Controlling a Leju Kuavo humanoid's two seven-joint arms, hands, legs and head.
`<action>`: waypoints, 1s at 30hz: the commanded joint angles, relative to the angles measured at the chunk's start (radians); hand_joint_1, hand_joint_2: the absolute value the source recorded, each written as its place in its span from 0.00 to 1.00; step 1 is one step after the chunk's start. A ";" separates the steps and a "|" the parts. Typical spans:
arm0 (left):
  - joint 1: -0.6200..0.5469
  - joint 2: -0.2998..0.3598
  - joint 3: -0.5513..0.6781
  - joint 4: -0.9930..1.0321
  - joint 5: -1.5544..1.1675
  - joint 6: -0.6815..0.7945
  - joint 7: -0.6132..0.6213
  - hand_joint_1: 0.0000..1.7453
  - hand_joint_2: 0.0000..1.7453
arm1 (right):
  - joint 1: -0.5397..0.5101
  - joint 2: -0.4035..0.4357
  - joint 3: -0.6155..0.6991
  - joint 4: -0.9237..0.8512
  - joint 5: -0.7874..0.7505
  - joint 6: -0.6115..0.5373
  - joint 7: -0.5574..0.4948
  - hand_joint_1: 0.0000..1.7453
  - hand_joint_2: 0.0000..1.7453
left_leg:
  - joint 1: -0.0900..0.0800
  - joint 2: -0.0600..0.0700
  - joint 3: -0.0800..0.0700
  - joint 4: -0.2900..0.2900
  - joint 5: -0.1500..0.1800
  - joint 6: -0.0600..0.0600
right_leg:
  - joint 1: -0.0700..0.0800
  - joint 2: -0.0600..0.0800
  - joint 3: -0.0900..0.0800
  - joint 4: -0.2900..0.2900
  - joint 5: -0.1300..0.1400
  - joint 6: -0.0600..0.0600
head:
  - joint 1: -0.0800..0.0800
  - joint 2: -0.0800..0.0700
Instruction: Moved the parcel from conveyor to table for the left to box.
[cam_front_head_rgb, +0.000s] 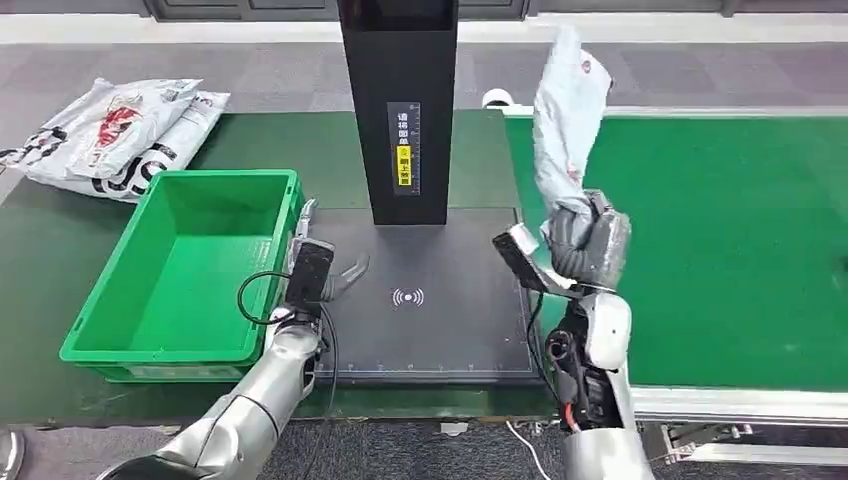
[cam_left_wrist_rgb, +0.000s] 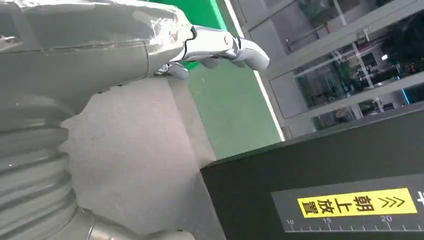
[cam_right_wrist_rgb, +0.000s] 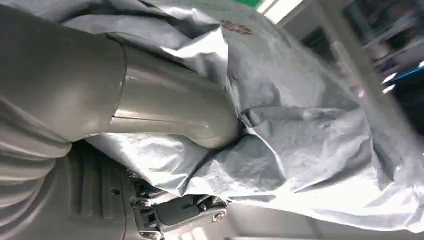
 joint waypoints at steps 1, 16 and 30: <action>-0.044 0.010 0.091 0.033 -0.003 -0.006 0.003 0.00 1.00 | -0.014 0.005 0.137 0.057 0.002 0.004 0.011 1.00 1.00 | 0.001 0.000 0.000 0.000 0.000 0.000 | 0.001 0.000 0.000 0.000 0.000 -0.001 | 0.000 0.000; -0.017 0.034 0.069 -0.026 0.031 -0.031 0.003 0.00 1.00 | -0.125 0.023 0.388 0.609 -0.246 0.183 -0.012 1.00 1.00 | 0.002 0.006 0.002 -0.001 -0.001 0.000 | 0.002 0.006 0.002 -0.001 0.002 -0.001 | 0.000 0.000; 0.121 0.065 0.027 -0.359 0.195 -0.070 0.003 0.00 1.00 | -0.023 -0.065 0.419 0.586 -0.362 0.304 0.039 0.00 1.00 | 0.002 0.001 0.004 -0.004 0.000 -0.002 | 0.003 0.000 0.004 -0.004 0.001 -0.002 | 0.000 0.000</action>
